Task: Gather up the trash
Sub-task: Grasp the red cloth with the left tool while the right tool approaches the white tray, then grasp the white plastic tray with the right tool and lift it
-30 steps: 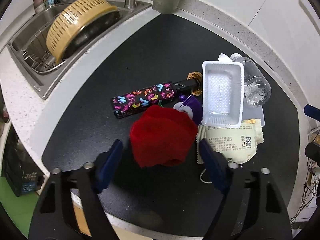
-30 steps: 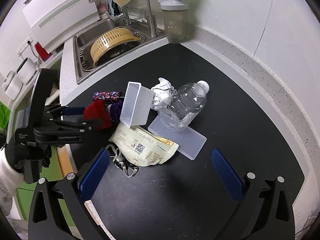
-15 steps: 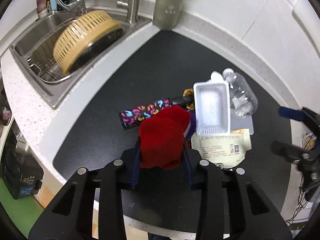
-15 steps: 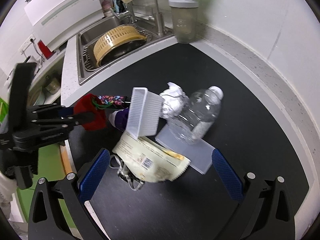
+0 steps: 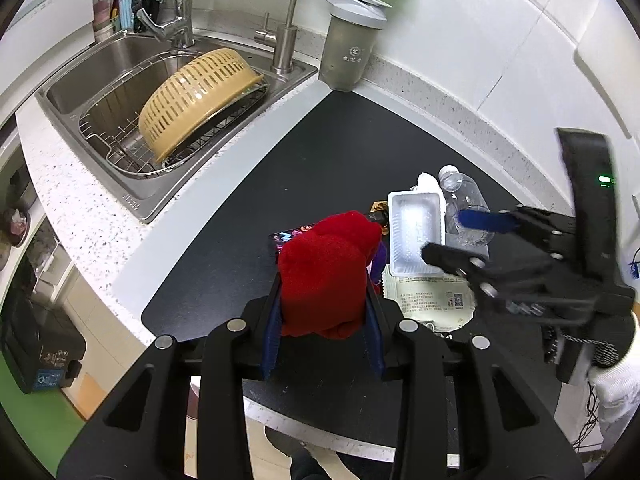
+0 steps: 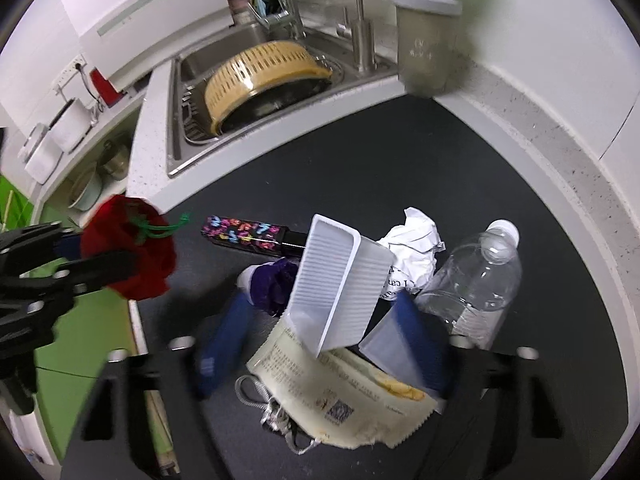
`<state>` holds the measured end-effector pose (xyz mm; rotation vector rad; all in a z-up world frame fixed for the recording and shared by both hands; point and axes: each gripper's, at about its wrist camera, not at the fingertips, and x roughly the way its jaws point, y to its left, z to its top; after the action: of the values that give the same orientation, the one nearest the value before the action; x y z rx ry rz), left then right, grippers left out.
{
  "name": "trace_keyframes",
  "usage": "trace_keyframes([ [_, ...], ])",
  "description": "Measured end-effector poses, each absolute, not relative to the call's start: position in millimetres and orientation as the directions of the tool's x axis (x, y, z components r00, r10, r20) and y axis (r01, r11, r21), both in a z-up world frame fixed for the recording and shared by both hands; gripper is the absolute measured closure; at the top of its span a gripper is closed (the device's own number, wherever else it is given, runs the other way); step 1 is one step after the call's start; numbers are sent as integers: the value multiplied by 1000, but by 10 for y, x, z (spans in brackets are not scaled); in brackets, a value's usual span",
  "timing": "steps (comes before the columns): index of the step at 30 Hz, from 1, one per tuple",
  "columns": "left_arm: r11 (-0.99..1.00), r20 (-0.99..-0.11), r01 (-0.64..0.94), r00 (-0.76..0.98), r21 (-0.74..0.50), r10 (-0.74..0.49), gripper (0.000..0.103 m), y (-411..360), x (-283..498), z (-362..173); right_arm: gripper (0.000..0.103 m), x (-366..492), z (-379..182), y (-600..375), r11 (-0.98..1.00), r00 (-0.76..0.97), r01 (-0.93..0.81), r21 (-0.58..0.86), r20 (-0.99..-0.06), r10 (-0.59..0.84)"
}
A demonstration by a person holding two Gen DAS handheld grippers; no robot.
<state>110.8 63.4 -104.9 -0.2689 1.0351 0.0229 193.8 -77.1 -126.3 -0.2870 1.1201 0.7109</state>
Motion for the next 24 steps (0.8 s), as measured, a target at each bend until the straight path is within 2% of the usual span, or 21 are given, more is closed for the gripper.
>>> trace_keyframes([
  [2,965,-850,-150,516,-215,-109,68,658,1072,-1045,45,1984,-1353,-737,755,235,-642,137,-902,363],
  [4,964,-849,-154,517,-219,-110,68,676,1042,-1039,55,2006,-1390,-730,758,236,-639,131,-904,355],
  [6,962,-848,-157,518,-224,-113,68,687,1019,-1035,74,2034,-1424,-723,764,239,-633,124,-907,345],
  [10,961,-845,-154,522,-230,-118,68,687,983,-1024,98,2047,-1424,-743,768,250,-631,111,-907,337],
  [17,963,-838,-140,531,-230,-123,68,657,988,-969,100,2021,-1248,-830,775,282,-622,113,-891,357],
  [24,966,-818,-134,564,-221,-109,68,663,832,-767,100,1777,-791,-857,744,318,-662,86,-867,383],
])
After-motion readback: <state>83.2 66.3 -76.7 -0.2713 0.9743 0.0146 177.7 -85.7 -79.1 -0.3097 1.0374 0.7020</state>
